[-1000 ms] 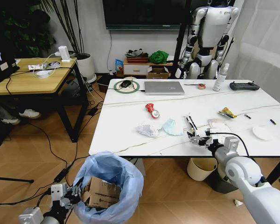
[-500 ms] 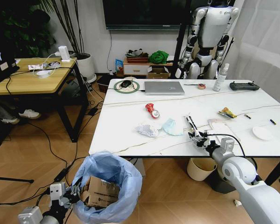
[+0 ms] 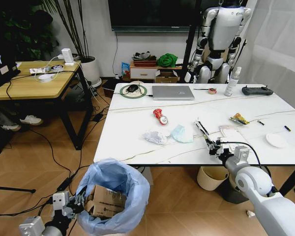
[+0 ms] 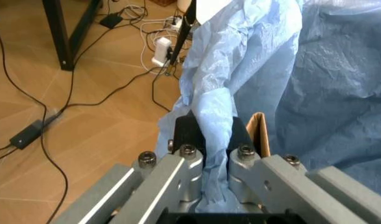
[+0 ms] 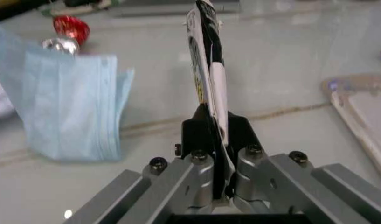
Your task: Pick up the trash bin and place the trash from the table into it.
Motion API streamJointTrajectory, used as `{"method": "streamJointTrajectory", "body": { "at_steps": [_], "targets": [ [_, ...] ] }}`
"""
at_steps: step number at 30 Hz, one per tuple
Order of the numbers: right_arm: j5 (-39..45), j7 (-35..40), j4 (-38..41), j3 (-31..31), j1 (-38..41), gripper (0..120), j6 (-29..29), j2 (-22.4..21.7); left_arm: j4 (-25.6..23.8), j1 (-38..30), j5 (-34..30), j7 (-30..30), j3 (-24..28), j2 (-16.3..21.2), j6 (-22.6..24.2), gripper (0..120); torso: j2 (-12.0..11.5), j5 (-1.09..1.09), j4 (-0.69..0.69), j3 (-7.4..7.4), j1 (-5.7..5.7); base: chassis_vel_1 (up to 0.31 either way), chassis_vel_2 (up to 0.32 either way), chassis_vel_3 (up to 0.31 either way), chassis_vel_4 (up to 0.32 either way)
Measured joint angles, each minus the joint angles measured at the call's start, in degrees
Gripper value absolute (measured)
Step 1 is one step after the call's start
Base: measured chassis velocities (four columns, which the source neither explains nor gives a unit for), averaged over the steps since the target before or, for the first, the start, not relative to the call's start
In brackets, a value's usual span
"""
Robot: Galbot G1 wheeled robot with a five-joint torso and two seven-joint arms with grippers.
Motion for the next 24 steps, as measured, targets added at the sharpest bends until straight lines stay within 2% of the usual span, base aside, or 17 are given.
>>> {"method": "streamJointTrajectory", "body": {
  "at_steps": [1,4,5,7,9,12,13,14,20,21,24],
  "targets": [
    [0.0,0.0,0.0,0.0,0.0,0,0.0,0.0,0.0,0.0,0.0,0.0,0.0,0.0,0.0,0,0.0,0.00,0.00,0.00,0.00,0.000,0.000,0.000,0.000],
    [7.2,-2.3,3.8,-0.5,1.3,0,7.7,-1.5,0.5,0.2,-1.0,0.1,-0.2,-0.1,0.1,0,0.0,-0.04,0.01,0.00,0.00,0.000,0.000,0.000,0.000],
    [7.2,-2.3,3.8,-0.5,1.3,0,7.7,-1.5,0.5,0.2,-1.0,0.1,-0.2,-0.1,0.1,0,0.0,-0.04,0.01,0.00,0.00,0.000,0.000,0.000,0.000],
    [9.2,-5.5,6.1,-3.3,1.9,0,12.0,-2.6,1.0,0.6,-1.4,0.2,-0.2,-0.1,0.1,0,0.0,-0.03,0.00,0.00,0.00,0.000,0.000,0.000,0.000],
    [10.4,-8.7,8.6,-7.7,2.8,0,15.3,-3.7,1.1,1.0,-1.5,0.3,-0.3,-0.2,0.1,0,0.0,-0.03,0.01,0.00,0.00,0.000,0.000,0.000,0.000],
    [11.4,-12.6,13.1,-17.5,5.4,0,19.2,-4.1,0.2,1.3,-1.6,0.3,-0.5,-0.4,0.3,0,0.0,-0.03,0.03,0.00,0.00,0.000,0.000,0.000,0.000],
    [11.4,-12.6,13.1,-17.5,5.4,0,19.2,-4.1,0.2,1.3,-1.6,0.3,-0.5,-0.4,0.3,0,0.0,-0.03,0.03,0.00,0.00,0.000,0.000,0.000,0.000],
    [11.2,-13.5,14.1,-21.2,6.4,0,20.6,-4.0,-0.2,1.4,-1.6,0.3,-0.6,-0.5,0.4,0,0.0,-0.03,0.04,-0.01,0.00,0.000,0.000,0.000,0.000],
    [5.7,-15.2,14.6,-36.6,9.8,0,24.4,-2.1,-0.8,2.2,-1.0,0.6,-1.1,-1.3,0.4,0,0.0,-0.02,0.02,-0.01,0.00,0.000,0.000,0.000,0.000],
    [5.7,-15.2,14.6,-36.6,9.8,0,24.4,-2.1,-0.8,2.2,-1.0,0.6,-1.1,-1.3,0.4,0,0.0,-0.02,0.02,-0.01,0.00,0.000,0.000,0.000,0.000],
    [2.3,-15.2,13.7,-41.8,10.3,0,25.3,-2.1,-1.1,2.2,-0.8,0.6,-1.2,-1.7,0.4,0,0.0,-0.03,0.02,-0.01,0.00,0.000,0.000,0.000,0.000]
  ]
}}
